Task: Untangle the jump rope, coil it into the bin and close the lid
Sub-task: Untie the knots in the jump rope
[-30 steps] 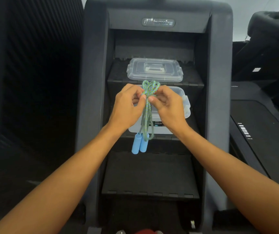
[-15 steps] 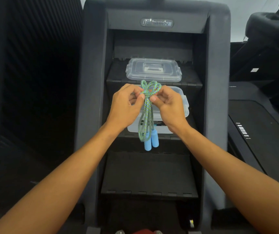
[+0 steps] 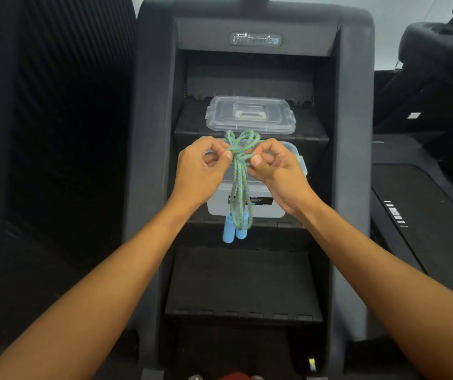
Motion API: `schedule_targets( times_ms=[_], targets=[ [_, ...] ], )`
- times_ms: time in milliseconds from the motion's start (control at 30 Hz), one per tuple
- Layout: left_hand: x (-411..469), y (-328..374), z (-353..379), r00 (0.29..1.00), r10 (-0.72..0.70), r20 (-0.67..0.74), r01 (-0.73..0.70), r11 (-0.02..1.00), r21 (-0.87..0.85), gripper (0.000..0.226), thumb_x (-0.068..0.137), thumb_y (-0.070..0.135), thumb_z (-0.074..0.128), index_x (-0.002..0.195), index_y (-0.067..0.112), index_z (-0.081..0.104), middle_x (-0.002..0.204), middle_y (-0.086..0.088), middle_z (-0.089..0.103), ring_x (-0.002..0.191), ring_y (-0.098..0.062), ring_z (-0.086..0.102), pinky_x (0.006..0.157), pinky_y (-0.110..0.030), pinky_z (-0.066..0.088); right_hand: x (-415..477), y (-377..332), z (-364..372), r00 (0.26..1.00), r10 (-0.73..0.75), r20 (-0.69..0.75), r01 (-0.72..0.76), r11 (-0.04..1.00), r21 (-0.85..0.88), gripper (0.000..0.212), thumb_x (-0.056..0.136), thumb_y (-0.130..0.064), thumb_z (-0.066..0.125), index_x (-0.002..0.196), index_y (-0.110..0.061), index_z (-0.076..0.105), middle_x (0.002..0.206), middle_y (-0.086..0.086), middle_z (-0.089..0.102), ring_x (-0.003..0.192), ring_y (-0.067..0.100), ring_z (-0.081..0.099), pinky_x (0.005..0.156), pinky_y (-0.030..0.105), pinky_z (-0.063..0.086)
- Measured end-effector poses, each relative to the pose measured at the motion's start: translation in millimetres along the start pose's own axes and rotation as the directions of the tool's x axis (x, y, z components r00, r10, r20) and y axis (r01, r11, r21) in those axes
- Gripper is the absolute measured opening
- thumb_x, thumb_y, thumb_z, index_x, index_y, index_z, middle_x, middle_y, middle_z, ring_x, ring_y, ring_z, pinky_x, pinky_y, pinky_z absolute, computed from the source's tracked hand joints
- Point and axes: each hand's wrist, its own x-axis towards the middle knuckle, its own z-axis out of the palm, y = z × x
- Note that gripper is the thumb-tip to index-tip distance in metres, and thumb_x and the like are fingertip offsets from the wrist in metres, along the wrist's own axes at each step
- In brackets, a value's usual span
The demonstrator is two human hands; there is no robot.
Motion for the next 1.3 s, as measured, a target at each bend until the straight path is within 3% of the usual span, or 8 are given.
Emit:
schedule_targets(
  times_ms=[133, 267, 367, 600, 700, 900, 1133, 1300],
  targets=[
    [-4.7, 0.6, 3.3, 0.998, 0.053, -0.027, -0.051, 0.997, 0.054, 0.011, 0.089, 0.0, 0.069, 0.081, 0.005, 0.064, 0.102, -0.008, 0.07, 0.089, -0.012, 0.072, 0.077, -0.018, 0.057, -3.0, -8.6, 13.9, 1.0, 0.007, -0.028, -0.011, 0.989, -0.149, 0.031, 0.088, -0.008, 0.076, 0.11, 0.001, 0.056, 0.119, 0.013, 0.072, 0.112, 0.029, 0.07, 0.095, 0.044, 0.058],
    [-9.8, -0.1, 5.9, 0.996, 0.085, 0.006, -0.085, 0.996, 0.034, 0.016, 0.09, 0.0, 0.07, 0.079, 0.008, 0.061, 0.101, -0.009, 0.068, 0.088, -0.012, 0.071, 0.076, -0.02, 0.057, 2.2, -5.7, 18.8, 0.986, -0.085, -0.142, 0.026, 0.927, -0.374, 0.025, 0.084, -0.024, 0.082, 0.1, -0.015, 0.065, 0.104, 0.006, 0.076, 0.097, 0.024, 0.074, 0.087, 0.048, 0.061],
    [-9.3, -0.9, 4.8, 0.999, 0.047, -0.006, -0.047, 0.999, 0.014, 0.015, 0.09, -0.002, 0.068, 0.079, 0.003, 0.061, 0.102, -0.013, 0.069, 0.089, -0.012, 0.072, 0.077, -0.019, 0.056, 5.6, -5.4, 11.9, 0.988, -0.065, -0.138, 0.008, 0.924, -0.381, 0.015, 0.09, -0.007, 0.07, 0.099, -0.018, 0.066, 0.099, 0.009, 0.075, 0.095, 0.028, 0.074, 0.086, 0.052, 0.061],
    [-7.3, -3.8, 2.1, 1.0, 0.016, -0.008, -0.016, 1.0, -0.017, 0.015, 0.09, -0.003, 0.067, 0.078, 0.001, 0.059, 0.102, -0.013, 0.07, 0.091, -0.019, 0.073, 0.081, -0.028, 0.06, 7.1, -15.7, 7.3, 0.997, -0.036, -0.062, -0.006, 0.821, -0.571, 0.041, 0.081, 0.016, 0.062, 0.109, -0.013, 0.063, 0.098, 0.0, 0.076, 0.097, 0.008, 0.073, 0.092, 0.03, 0.055],
    [-5.5, -6.4, 0.0, 1.0, 0.005, -0.02, -0.006, 0.999, -0.043, 0.016, 0.088, -0.003, 0.068, 0.076, -0.003, 0.058, 0.1, -0.013, 0.071, 0.091, -0.019, 0.072, 0.082, -0.032, 0.06, 6.8, -22.8, 8.8, 1.0, -0.002, -0.027, -0.011, 0.882, -0.471, 0.036, 0.081, 0.007, 0.075, 0.109, -0.012, 0.063, 0.1, 0.008, 0.076, 0.097, 0.015, 0.074, 0.084, 0.023, 0.055],
    [-6.6, -1.6, -3.7, 0.997, 0.07, 0.038, -0.07, 0.997, -0.017, 0.008, 0.087, 0.007, 0.077, 0.081, 0.011, 0.072, 0.103, -0.007, 0.07, 0.097, -0.021, 0.072, 0.077, -0.028, 0.059, 6.0, -20.4, 16.1, 0.993, -0.091, -0.07, 0.052, 0.901, -0.43, 0.023, 0.08, -0.017, 0.085, 0.094, -0.023, 0.067, 0.095, 0.001, 0.078, 0.09, 0.021, 0.074, 0.086, 0.046, 0.061],
    [-8.6, 2.1, -6.0, 0.995, 0.077, 0.062, -0.077, 0.997, 0.005, 0.018, 0.087, -0.006, 0.058, 0.091, 0.002, 0.074, 0.108, -0.008, 0.073, 0.107, -0.019, 0.07, 0.09, -0.041, 0.061, 8.7, -20.0, 16.1, 0.989, -0.003, -0.147, -0.028, 0.977, -0.212, 0.018, 0.085, 0.006, 0.073, 0.099, 0.002, 0.063, 0.082, 0.0, 0.075, 0.081, 0.017, 0.075, 0.079, 0.033, 0.06],
    [-6.2, 12.4, -1.9, 0.999, -0.044, -0.007, 0.043, 0.996, -0.075, 0.026, 0.083, -0.005, 0.074, 0.092, 0.011, 0.057, 0.102, -0.009, 0.073, 0.098, -0.014, 0.075, 0.087, -0.036, 0.061, 9.7, -22.6, 14.9, 0.99, 0.051, -0.133, -0.066, 0.991, -0.113, 0.025, 0.083, 0.021, 0.062, 0.098, 0.0, 0.061, 0.086, 0.004, 0.077, 0.085, 0.021, 0.076, 0.079, 0.033, 0.06]
  ],
)
